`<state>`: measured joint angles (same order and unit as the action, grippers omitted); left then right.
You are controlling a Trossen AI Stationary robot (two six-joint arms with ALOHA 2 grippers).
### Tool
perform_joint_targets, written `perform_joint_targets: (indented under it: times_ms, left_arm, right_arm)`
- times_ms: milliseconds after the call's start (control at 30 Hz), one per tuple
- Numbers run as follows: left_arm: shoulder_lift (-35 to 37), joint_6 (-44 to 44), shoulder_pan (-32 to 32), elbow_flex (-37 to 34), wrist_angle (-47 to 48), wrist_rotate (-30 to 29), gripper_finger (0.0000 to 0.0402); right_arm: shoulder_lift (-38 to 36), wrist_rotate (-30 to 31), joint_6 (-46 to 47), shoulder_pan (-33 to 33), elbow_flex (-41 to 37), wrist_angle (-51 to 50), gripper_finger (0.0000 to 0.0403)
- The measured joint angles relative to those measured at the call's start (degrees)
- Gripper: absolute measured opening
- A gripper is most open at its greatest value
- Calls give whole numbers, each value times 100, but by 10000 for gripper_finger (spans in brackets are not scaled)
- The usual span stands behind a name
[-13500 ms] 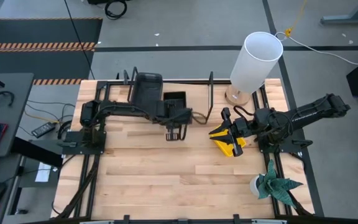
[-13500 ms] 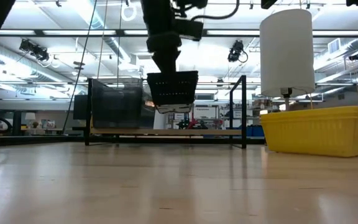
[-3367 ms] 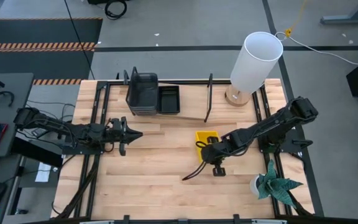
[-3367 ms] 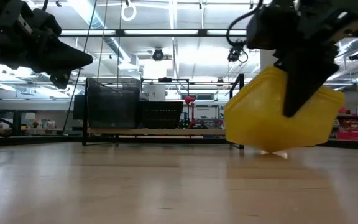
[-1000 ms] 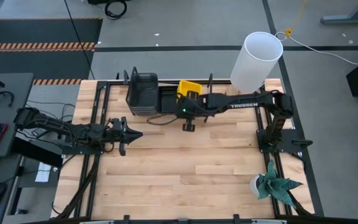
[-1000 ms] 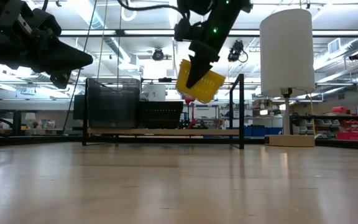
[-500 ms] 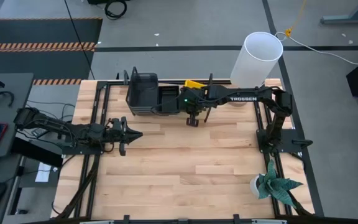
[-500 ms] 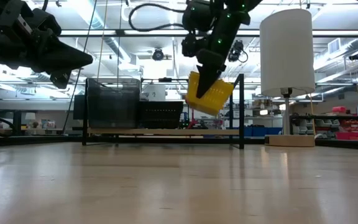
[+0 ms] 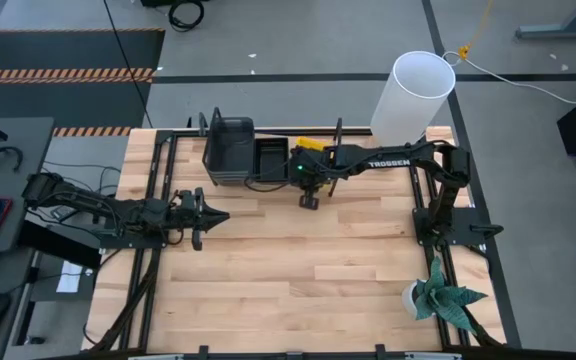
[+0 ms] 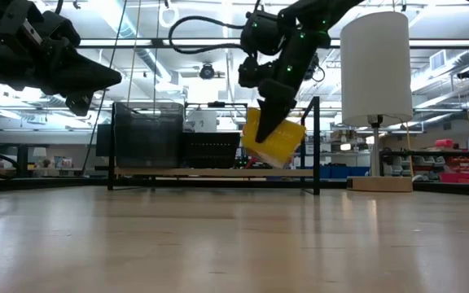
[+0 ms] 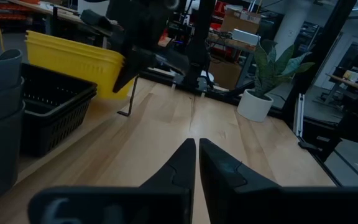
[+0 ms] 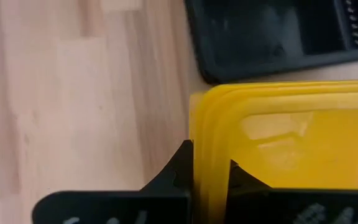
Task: Stack baskets on shelf by color
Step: Put the stacked yellow baskets on the shelf
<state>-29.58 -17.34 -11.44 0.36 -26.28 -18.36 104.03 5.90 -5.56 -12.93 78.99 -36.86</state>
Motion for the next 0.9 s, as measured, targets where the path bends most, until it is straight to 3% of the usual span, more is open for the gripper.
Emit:
perform_joint_targets:
  times_ms: [167, 900]
  left_arm:
    - [0, 3, 0, 0, 0, -2, 28]
    - [0, 4, -2, 0, 0, -1, 34]
  right_arm:
    - [0, -401, 168, 0, -132, 366, 11]
    - [0, -272, 856, -13, -140, 231, 11]
